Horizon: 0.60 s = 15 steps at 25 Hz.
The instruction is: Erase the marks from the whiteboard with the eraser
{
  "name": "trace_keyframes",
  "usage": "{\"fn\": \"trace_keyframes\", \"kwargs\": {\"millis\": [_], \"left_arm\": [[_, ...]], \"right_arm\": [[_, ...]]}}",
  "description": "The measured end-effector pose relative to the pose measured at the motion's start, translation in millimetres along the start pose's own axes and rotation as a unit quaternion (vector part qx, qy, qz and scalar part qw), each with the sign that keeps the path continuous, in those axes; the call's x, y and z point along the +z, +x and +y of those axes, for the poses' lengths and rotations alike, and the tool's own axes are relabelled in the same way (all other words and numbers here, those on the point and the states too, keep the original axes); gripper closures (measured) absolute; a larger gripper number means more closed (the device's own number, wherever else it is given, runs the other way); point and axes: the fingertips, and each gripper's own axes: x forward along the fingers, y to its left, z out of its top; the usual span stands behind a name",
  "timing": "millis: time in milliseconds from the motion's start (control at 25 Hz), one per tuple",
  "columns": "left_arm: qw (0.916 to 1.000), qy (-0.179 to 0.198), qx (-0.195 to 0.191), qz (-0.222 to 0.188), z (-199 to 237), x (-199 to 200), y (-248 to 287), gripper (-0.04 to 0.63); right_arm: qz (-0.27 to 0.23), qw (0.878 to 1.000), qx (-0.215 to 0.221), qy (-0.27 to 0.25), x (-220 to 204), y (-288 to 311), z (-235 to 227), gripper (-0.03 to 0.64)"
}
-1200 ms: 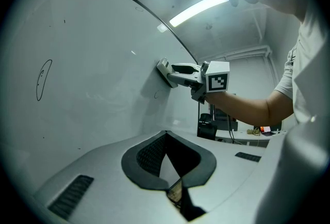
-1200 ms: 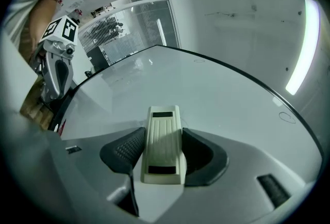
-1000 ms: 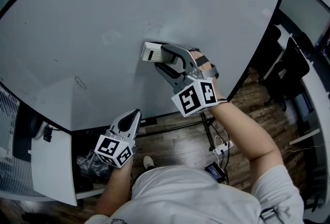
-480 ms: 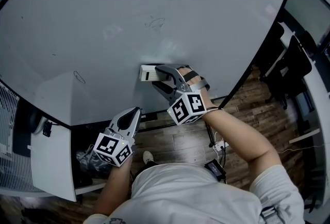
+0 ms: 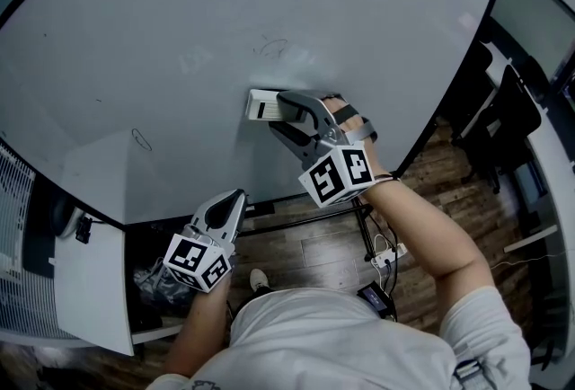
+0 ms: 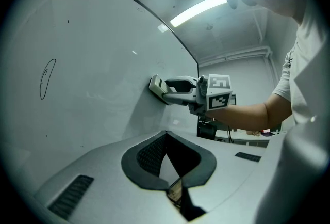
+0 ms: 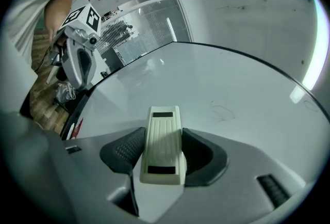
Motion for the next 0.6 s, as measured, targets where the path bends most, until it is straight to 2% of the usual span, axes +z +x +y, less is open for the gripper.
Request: {"fn": "trace_keyframes", "kwargs": {"millis": [360, 480, 600], "left_arm": [[1.0, 0.003, -0.007, -0.001, -3, 7, 7, 0.588], [1.0, 0.001, -0.006, -0.002, -2, 5, 7, 0.589], [1.0, 0.0, -0.005, 0.0, 0, 1, 6, 0.589]], "right_arm": [[-0.024, 0.994, -0.101, -0.021, 29, -31, -113, 0.38], [-0.031, 0.993, -0.116, -0.016, 32, -35, -127, 0.38], [-0.032, 0.992, -0.123, -0.012, 31, -35, -122, 0.38]]}}
